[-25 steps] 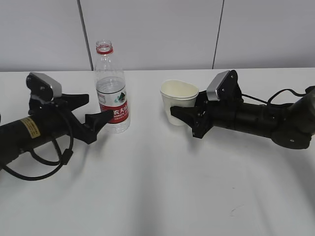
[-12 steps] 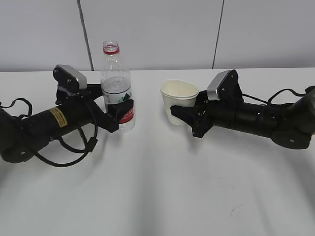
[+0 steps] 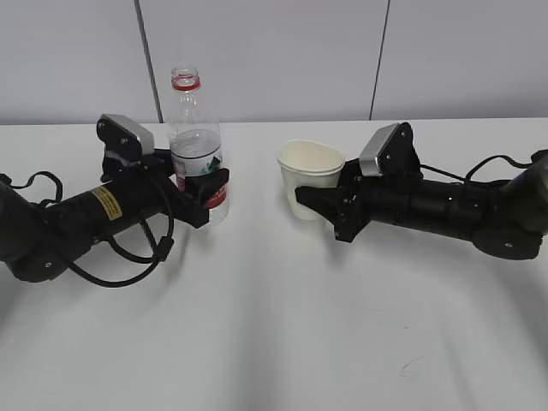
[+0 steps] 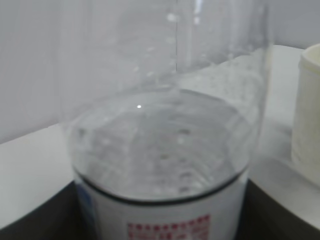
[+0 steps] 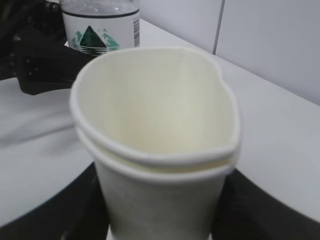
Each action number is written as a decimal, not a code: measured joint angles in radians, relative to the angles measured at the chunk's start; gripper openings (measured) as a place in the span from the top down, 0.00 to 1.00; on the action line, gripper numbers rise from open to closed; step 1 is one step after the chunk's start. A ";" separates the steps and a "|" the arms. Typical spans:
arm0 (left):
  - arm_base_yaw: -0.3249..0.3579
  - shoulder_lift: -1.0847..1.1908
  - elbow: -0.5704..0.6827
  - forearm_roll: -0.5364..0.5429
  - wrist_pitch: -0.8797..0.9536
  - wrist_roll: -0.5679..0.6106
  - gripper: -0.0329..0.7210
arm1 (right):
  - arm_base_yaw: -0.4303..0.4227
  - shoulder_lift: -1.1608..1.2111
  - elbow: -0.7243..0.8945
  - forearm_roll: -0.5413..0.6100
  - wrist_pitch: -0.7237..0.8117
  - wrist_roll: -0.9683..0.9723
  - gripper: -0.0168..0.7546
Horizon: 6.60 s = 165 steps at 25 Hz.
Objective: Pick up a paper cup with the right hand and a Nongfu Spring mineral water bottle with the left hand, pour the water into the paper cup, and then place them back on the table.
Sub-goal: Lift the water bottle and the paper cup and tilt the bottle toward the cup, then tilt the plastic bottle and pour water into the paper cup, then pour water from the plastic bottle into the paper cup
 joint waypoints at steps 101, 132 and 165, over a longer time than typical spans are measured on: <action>-0.049 -0.328 0.005 -0.166 0.571 1.206 0.46 | 0.080 0.041 -0.052 -0.079 -0.007 0.094 0.48; -0.070 -0.328 0.005 -0.242 0.496 1.465 0.46 | 0.080 0.048 -0.057 -0.090 -0.017 0.094 0.48; -0.070 -0.328 0.005 -0.284 0.504 1.590 0.47 | 0.080 0.048 -0.060 -0.154 -0.052 0.094 0.48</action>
